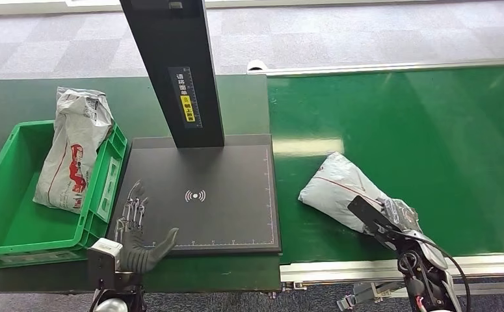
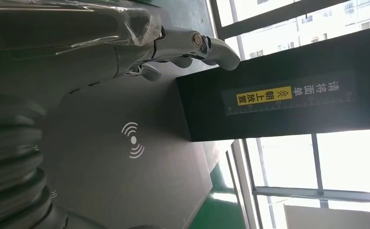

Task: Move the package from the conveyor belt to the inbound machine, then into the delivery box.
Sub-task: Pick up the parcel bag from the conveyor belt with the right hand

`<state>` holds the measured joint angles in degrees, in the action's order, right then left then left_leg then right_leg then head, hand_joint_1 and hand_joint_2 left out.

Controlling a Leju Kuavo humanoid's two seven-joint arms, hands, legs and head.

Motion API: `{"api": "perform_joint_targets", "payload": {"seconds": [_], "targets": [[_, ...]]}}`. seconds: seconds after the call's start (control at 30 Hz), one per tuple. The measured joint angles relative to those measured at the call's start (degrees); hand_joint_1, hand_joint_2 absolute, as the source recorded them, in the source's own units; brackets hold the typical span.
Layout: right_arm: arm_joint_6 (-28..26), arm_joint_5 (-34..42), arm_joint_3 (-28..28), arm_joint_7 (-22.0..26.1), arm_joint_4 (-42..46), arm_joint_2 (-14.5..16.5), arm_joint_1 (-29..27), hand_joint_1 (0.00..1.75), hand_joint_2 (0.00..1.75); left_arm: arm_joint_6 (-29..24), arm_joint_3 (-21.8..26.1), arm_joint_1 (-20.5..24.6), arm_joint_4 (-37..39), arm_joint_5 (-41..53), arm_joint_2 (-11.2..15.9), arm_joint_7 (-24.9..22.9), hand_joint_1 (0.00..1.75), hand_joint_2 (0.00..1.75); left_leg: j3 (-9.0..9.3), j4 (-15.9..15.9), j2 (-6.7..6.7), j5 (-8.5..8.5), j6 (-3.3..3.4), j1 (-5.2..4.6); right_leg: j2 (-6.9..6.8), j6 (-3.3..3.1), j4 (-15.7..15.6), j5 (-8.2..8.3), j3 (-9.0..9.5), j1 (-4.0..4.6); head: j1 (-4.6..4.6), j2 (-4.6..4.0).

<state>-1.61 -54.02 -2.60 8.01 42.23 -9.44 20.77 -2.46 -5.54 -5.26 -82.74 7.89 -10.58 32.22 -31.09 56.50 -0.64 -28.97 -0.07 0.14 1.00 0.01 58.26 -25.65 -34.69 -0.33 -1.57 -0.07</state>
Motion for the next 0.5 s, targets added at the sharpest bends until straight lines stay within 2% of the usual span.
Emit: {"api": "perform_joint_targets", "payload": {"seconds": [0.17, 0.3, 0.4, 0.5], "targets": [[-7.0, 2.3, -0.1, 6.0, 5.6, 0.5, -2.7, 1.75, 1.75, -0.3, 0.0, -0.5, -0.2, -0.1, 0.0, 0.9, 0.0, 1.75, -0.03, 0.0, -0.02, 0.0, 0.0, 0.0, -0.01, 0.0, 0.0, 0.0, -0.03, 0.0, 0.01, 0.0], [-11.8, 2.8, -1.7, 11.6, 16.1, 1.7, -6.9, 1.75, 1.75, -0.1, 0.0, -0.3, -0.1, -0.1, 0.3, 2.2, 0.0, 1.75, -0.12, 0.0, -0.06, 0.0, 0.0, 0.0, -0.04, 0.0, 0.0, -0.01, -0.11, 0.0, -0.01, 0.0], [-13.0, -0.9, -2.4, 13.8, 23.4, 2.2, -8.3, 1.75, 1.75, 1.3, 0.0, 0.6, 0.3, -0.1, 0.4, 2.6, 0.0, 1.75, -0.14, 0.0, -0.02, 0.0, 0.0, 0.0, -0.02, 0.0, 0.0, -0.01, -0.13, 0.0, 0.0, -0.01], [-13.2, -7.4, -1.0, 14.7, 26.9, 1.2, -7.3, 1.75, 1.75, 2.5, -0.1, 1.8, 1.4, 0.0, 0.5, 2.9, 0.0, 1.75, -0.17, 0.0, -0.01, 0.02, 0.02, -0.01, -0.02, 0.0, 0.0, 0.01, -0.09, -0.02, 0.01, -0.01]]}}
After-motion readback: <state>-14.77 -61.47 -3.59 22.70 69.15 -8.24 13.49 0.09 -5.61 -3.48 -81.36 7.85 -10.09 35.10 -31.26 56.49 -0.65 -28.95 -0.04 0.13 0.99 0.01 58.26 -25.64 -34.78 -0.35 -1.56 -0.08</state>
